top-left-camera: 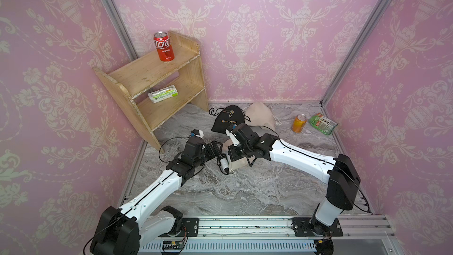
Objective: Pack away hair dryers
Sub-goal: Place the hair dryer in the drawstring bag, then place the drawstring bag at the center of the board.
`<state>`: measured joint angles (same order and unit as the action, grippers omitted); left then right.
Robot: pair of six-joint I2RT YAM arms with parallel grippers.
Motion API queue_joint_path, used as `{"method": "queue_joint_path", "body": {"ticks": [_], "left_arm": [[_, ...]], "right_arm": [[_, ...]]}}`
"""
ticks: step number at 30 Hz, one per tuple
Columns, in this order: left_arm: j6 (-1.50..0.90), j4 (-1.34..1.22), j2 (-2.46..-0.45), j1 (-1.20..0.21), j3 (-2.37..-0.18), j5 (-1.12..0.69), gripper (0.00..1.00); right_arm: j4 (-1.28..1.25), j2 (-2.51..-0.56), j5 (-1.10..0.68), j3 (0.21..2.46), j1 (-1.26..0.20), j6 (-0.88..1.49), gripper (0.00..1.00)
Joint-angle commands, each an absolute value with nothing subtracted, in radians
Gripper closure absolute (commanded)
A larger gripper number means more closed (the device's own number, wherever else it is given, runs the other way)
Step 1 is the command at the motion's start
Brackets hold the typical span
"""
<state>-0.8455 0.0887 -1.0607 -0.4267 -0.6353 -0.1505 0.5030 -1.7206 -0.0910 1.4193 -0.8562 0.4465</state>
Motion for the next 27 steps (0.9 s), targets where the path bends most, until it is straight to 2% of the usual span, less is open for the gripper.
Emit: {"method": "queue_joint_path", "body": {"ticks": [1, 10, 20, 27], "left_arm": [[-0.742, 0.2, -1.031, -0.406, -0.627, -0.164, 0.2], [-0.688, 0.147, -1.039, -0.398, -0.596, -0.249, 0.33], [-0.521, 0.035, -1.042, -0.401, -0.565, -0.321, 0.27], [-0.463, -0.061, -1.02, -0.401, -0.508, -0.363, 0.27]], "right_arm": [[0.506, -1.668, -0.14, 1.443, -0.834, 0.414, 0.99], [0.505, -1.627, -0.226, 1.437, -0.796, 0.39, 0.99], [0.457, -1.586, -0.325, 1.394, -0.769, 0.382, 0.99], [0.436, -1.575, -0.391, 1.386, -0.754, 0.393, 0.98]]}}
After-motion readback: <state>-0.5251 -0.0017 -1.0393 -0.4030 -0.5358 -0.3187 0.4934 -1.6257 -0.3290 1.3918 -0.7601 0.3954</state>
